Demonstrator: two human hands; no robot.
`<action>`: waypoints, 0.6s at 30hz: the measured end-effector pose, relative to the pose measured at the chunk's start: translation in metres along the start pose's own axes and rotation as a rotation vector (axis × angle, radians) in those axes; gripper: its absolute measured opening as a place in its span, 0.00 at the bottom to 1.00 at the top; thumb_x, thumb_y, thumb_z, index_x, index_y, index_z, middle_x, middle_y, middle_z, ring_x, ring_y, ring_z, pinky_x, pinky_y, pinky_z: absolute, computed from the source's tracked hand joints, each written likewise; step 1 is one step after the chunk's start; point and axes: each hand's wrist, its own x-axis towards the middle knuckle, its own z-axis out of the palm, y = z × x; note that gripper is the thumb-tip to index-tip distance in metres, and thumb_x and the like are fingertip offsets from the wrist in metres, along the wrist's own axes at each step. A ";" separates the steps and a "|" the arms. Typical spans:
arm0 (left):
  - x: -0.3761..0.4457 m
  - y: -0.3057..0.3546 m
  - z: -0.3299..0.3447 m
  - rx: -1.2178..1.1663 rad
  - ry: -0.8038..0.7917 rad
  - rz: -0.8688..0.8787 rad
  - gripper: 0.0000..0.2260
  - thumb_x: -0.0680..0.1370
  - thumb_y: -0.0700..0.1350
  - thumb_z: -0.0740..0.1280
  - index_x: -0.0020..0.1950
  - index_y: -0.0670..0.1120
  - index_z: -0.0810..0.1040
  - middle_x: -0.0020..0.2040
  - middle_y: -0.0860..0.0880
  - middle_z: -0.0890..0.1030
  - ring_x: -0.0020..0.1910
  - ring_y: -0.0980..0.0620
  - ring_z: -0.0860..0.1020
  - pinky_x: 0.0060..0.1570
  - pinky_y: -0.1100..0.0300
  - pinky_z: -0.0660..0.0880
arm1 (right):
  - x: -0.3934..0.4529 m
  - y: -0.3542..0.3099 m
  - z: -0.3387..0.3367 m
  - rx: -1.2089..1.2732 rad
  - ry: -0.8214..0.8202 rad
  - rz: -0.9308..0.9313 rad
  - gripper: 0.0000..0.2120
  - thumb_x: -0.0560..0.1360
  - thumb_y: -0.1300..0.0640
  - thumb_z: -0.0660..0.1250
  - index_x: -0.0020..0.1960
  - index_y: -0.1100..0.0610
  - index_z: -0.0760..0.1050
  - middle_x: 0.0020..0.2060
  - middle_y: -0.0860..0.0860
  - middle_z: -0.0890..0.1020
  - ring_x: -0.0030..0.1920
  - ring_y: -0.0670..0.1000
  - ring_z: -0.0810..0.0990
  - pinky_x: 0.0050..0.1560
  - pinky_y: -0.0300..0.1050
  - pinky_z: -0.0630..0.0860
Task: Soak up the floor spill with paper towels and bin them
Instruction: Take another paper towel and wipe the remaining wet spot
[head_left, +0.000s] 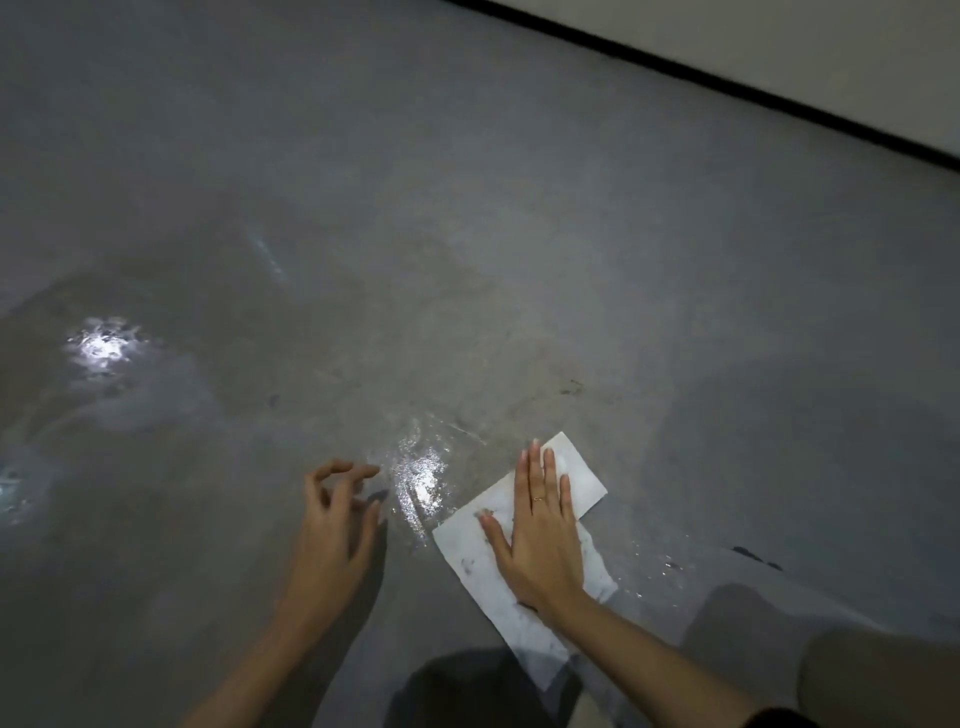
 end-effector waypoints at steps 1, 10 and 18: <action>-0.002 -0.004 -0.008 -0.016 0.011 -0.007 0.12 0.78 0.43 0.63 0.60 0.54 0.72 0.62 0.51 0.63 0.50 0.64 0.76 0.50 0.57 0.77 | 0.000 0.001 0.000 -0.004 0.003 -0.005 0.38 0.80 0.37 0.51 0.79 0.58 0.40 0.79 0.51 0.42 0.78 0.51 0.40 0.77 0.51 0.43; -0.023 -0.037 -0.048 -0.015 0.116 -0.095 0.17 0.77 0.36 0.65 0.55 0.58 0.72 0.59 0.47 0.66 0.44 0.57 0.77 0.43 0.75 0.73 | 0.002 -0.001 0.003 -0.028 0.002 -0.023 0.38 0.80 0.37 0.50 0.79 0.60 0.44 0.79 0.53 0.45 0.79 0.52 0.42 0.77 0.51 0.44; -0.060 -0.041 -0.074 -0.037 0.084 -0.129 0.12 0.77 0.46 0.61 0.59 0.53 0.74 0.60 0.56 0.66 0.46 0.60 0.78 0.45 0.74 0.73 | 0.009 0.008 -0.030 0.961 -0.077 0.266 0.30 0.79 0.36 0.52 0.78 0.47 0.54 0.77 0.41 0.56 0.75 0.40 0.56 0.78 0.50 0.50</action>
